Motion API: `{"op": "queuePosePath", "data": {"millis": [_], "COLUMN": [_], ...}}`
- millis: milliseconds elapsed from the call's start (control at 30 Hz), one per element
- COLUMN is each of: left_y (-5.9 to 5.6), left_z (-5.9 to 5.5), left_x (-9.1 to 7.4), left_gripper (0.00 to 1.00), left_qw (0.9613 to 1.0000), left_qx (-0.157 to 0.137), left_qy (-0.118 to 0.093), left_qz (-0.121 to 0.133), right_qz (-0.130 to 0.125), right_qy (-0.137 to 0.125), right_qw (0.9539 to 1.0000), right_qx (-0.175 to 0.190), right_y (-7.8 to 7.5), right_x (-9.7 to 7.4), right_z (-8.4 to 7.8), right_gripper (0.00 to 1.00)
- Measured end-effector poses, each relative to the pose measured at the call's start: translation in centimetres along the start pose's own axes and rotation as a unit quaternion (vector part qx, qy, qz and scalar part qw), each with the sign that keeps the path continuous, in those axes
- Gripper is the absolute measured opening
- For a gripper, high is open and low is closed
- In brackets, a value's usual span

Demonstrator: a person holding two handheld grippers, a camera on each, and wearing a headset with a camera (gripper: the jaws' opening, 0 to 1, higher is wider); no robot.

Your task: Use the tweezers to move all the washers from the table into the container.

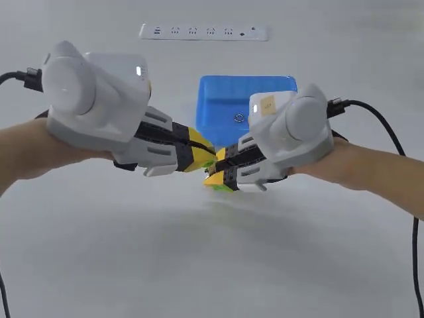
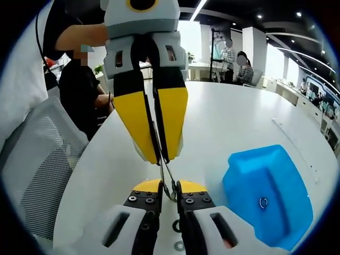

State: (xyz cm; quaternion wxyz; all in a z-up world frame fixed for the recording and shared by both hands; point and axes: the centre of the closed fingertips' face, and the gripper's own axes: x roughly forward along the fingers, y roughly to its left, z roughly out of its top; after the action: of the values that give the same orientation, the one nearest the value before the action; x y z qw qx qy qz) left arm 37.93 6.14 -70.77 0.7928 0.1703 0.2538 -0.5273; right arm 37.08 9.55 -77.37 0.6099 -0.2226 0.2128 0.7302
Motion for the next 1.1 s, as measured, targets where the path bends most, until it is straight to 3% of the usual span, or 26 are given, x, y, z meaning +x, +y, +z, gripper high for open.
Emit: {"op": "queuePosePath", "data": {"millis": [233,267,300,400,500,600,733,833,967,1100], "left_y": [0.2,0.2,0.3,0.3,-0.2,-0.7,-0.4,-0.2,0.4,0.3], "left_z": [0.1,0.2,0.2,0.4,0.7,0.3,-0.3,0.0,-0.1,0.3], "left_x": [0.1,0.1,0.1,-0.3,-0.6,-0.8,-1.3,-2.0,-2.8,-3.7], "left_gripper": [0.06,0.06,0.06,0.09,0.18,0.22,0.27,0.35,0.55,0.62], "left_qw": [1.0000,1.0000,0.9990,0.9987,0.9982,0.9986,0.9987,0.9974,0.9964,0.9943], "left_qx": [0.000,-0.004,-0.040,-0.040,-0.049,-0.047,-0.046,-0.054,-0.039,-0.055], "left_qy": [-0.001,-0.002,-0.011,-0.025,-0.033,-0.022,-0.011,-0.025,-0.023,-0.039], "left_qz": [0.006,0.008,0.014,0.018,0.009,0.005,0.021,0.039,0.071,0.083], "right_qz": [0.003,0.003,0.003,-0.003,-0.008,-0.008,-0.011,-0.016,-0.020,-0.026], "right_qy": [0.001,0.000,-0.002,-0.006,-0.006,-0.004,-0.004,-0.011,-0.014,-0.018], "right_qw": [0.9999,0.9998,0.9998,0.9999,0.9999,0.9999,0.9999,0.9998,0.9996,0.9994], "right_qx": [-0.016,-0.018,-0.018,-0.013,-0.009,-0.010,-0.009,-0.008,-0.014,-0.012], "right_y": [-0.1,-0.1,0.0,0.0,-0.2,-0.1,0.1,0.1,0.2,0.3], "right_x": [-0.1,-0.1,-0.1,-0.1,-0.2,-0.2,-0.4,-0.9,-1.7,-2.7], "right_z": [-0.1,-0.1,-0.1,-0.1,-0.2,-0.2,0.0,0.5,1.5,2.3], "right_gripper": [0.09,0.09,0.09,0.08,0.08,0.08,0.08,0.08,0.08,0.08]}}
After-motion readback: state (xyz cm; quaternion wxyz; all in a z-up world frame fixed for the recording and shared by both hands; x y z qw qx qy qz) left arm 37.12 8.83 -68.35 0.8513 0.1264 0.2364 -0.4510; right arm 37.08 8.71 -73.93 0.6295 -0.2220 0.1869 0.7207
